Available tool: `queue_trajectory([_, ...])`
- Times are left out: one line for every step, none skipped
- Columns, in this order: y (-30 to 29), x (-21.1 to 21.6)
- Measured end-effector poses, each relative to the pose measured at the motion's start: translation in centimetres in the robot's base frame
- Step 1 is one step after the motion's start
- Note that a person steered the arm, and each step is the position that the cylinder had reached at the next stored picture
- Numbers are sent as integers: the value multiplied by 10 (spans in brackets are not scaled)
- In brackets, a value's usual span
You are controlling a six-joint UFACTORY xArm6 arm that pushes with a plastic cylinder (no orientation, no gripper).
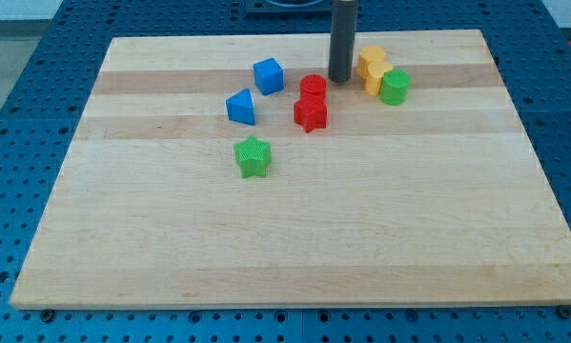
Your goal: Separate the heart and the green circle from the hexagon
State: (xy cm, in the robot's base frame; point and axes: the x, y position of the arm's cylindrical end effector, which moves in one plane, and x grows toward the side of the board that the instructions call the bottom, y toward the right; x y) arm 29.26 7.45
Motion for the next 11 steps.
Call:
queue_trajectory([44, 0])
queue_trajectory([48, 0])
queue_trajectory([48, 0])
queue_trajectory([58, -3])
queue_trajectory([68, -15])
queue_trajectory([81, -29])
queue_trajectory([106, -33])
queue_trajectory([110, -36])
queue_trajectory([110, -32])
queue_trajectory([110, -9])
queue_trajectory([110, 9])
